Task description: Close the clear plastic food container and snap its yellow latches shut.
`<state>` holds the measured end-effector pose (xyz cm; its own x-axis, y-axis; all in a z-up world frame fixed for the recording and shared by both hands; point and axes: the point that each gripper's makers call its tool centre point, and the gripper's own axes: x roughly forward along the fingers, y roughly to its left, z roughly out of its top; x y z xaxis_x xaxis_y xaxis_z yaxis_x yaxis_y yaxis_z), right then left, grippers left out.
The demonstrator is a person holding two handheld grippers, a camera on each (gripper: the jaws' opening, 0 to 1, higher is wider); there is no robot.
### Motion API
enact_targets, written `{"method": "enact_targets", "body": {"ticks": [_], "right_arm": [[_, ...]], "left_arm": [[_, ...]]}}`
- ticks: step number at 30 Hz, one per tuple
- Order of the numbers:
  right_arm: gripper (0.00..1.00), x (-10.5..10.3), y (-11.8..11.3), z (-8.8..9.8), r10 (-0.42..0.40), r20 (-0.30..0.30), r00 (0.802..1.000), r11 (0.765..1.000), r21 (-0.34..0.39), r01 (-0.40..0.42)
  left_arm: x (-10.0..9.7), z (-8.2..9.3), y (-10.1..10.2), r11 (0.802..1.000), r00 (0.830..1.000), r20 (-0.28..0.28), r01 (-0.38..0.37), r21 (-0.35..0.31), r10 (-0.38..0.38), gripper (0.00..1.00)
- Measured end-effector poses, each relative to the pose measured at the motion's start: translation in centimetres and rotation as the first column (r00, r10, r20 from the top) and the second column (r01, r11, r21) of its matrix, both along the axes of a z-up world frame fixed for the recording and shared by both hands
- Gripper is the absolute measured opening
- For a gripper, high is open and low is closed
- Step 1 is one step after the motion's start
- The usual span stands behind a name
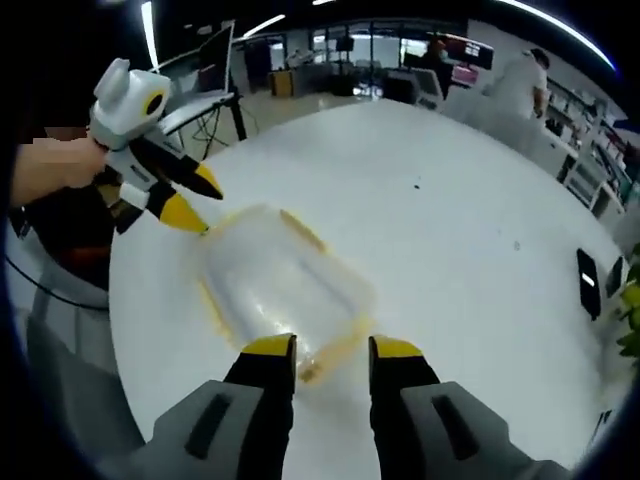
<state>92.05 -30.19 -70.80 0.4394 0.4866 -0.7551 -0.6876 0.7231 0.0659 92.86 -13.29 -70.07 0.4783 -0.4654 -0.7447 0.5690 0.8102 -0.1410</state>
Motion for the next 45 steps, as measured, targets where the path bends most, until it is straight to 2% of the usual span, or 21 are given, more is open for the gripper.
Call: {"method": "enact_targets", "body": {"ticks": [6, 14, 21, 31, 38, 43, 45], "right_arm": [[0.25, 0.2, -0.1, 0.0, -0.107, -0.025, 0.994, 0.99, 0.089, 0.109], [0.24, -0.4, 0.2, -0.6, -0.17, -0.057, 0.984, 0.97, 0.163, 0.178], [0.23, -0.6, 0.2, -0.8, -0.215, -0.085, 0.973, 0.949, 0.217, 0.229], [0.24, -0.5, 0.2, -0.9, -0.238, -0.096, 0.967, 0.935, 0.247, 0.254], [0.24, -0.3, 0.1, -1.1, -0.281, -0.135, 0.95, 0.903, 0.299, 0.31], [0.24, -0.2, 0.3, -1.1, -0.303, -0.146, 0.942, 0.888, 0.315, 0.335], [0.24, -0.2, 0.2, -1.1, -0.321, -0.163, 0.933, 0.874, 0.329, 0.358]], "left_arm": [[-0.3, -0.4, -0.2, 0.998, 0.999, -0.009, -0.051, -0.029, 0.05, 0.25], [-0.7, -0.8, -0.9, 0.993, 0.995, -0.032, -0.093, -0.072, 0.09, 0.23], [-1.0, -1.3, -1.3, 0.986, 0.991, -0.059, -0.128, -0.108, 0.123, 0.23], [-1.0, -1.6, -1.6, 0.978, 0.986, -0.074, -0.159, -0.134, 0.15, 0.21], [-0.7, -1.7, -1.5, 0.971, 0.981, -0.08, -0.187, -0.146, 0.177, 0.21], [-0.6, -1.7, -1.5, 0.969, 0.979, -0.073, -0.2, -0.147, 0.191, 0.2], [-0.6, -1.8, -1.4, 0.959, 0.971, -0.095, -0.234, -0.162, 0.221, 0.2]]}}
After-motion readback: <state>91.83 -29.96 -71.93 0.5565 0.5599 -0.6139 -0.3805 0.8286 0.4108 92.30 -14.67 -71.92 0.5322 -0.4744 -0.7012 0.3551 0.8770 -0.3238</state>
